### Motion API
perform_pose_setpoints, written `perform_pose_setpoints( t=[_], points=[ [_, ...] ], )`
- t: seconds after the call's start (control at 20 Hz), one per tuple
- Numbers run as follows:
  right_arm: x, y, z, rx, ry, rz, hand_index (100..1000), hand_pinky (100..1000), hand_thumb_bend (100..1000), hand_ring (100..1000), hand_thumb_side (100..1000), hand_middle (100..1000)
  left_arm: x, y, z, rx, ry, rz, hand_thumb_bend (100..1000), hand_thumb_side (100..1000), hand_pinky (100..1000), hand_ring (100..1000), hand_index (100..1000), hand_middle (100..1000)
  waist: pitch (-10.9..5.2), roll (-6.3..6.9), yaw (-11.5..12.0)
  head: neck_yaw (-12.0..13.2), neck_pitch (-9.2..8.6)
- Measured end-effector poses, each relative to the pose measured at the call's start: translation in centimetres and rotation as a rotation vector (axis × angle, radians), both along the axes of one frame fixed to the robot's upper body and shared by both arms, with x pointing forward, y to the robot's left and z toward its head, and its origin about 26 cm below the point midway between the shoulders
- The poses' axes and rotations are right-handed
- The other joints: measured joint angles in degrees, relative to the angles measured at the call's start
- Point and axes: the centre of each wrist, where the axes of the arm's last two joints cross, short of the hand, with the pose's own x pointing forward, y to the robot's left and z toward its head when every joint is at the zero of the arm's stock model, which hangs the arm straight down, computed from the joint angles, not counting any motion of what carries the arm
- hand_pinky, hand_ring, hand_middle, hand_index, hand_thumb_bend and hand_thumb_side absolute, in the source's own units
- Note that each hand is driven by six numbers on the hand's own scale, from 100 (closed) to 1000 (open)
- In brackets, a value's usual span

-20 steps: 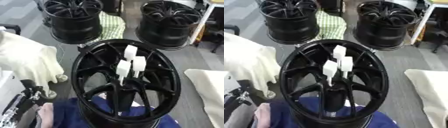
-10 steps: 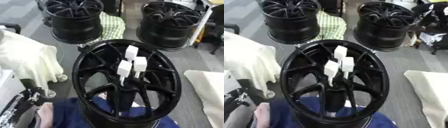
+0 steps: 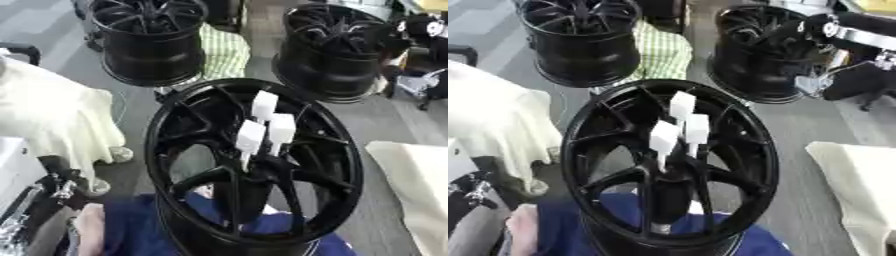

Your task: Pull the pin out of the wheel hub.

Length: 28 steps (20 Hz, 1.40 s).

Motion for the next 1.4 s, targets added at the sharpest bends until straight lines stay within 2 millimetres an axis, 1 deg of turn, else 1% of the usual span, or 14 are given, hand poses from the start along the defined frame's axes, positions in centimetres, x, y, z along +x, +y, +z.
perform_pose_setpoints(
  t=[0.25,0.4,0.55,0.9,1.4],
  points=[
    [1.1,1.4,-1.1,-0.129,0.033,0.039,975,823,100,898,406,959,0.2,-0.2,1.1,-0.018,-0.028,-0.013,159,548,513,825,780,628,0.00,-0.03,0.13,0.03,0.01],
    [1.5,2.3,-1.4,-0.204,0.046,0.068,978,823,100,904,410,963,0.2,-0.4,1.4,-0.021,-0.032,-0.023,160,547,513,825,780,628,0.00,-0.04,0.13,0.03,0.02],
    [1.8,3.3,-1.5,-0.242,0.056,0.101,976,819,103,900,412,960,0.2,-0.4,1.5,-0.021,-0.033,-0.026,161,547,513,825,780,628,0.00,-0.04,0.13,0.03,0.04],
    [2.2,5.2,-1.5,-0.261,0.081,0.158,969,802,123,887,419,946,0.3,-0.6,1.5,-0.022,-0.027,-0.033,165,547,512,825,780,628,-0.04,-0.04,0.12,-0.01,0.09],
    [4.1,6.5,-2.7,-0.223,0.160,0.177,963,782,133,867,410,933,0.3,-0.6,1.5,-0.023,-0.022,-0.039,168,545,511,825,780,628,-0.10,-0.05,0.30,-0.25,0.58]
  ],
)
